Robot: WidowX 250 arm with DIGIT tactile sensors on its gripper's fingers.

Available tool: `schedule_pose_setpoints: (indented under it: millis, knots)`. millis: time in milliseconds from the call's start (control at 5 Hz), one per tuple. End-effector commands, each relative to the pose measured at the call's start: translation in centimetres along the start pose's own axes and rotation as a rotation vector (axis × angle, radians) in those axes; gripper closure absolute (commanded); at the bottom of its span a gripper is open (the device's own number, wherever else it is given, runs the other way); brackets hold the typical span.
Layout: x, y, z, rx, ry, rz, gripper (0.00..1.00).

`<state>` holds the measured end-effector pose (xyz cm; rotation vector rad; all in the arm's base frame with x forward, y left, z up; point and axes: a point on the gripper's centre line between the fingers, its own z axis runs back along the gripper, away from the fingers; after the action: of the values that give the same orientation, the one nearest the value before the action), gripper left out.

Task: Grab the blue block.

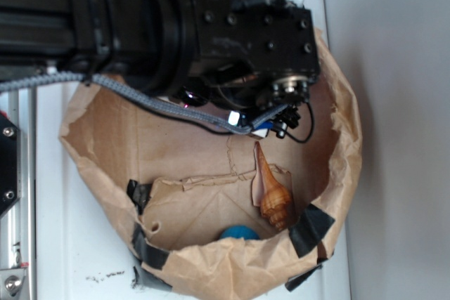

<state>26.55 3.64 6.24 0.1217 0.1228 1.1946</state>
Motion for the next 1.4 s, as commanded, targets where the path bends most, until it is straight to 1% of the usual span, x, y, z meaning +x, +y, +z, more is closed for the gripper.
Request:
schedule_pose_setpoints:
  millis: [0,400,800,1000,1200]
  knots:
    - [1.2,1.9,-1.8,-0.109,-0.077,0.042,0.0]
    - [1.4,2.9,-2.9,-0.173,-0.079,0.047,0.0]
    - [2.6,3.6,-2.4,-0.157,-0.043,0.085,0.0]
    - [2.8,4.9,-1.5,-0.155,-0.032,0.128,0.0]
    - [2.5,5.7,0.1,-0.156,0.012,0.107,0.0]
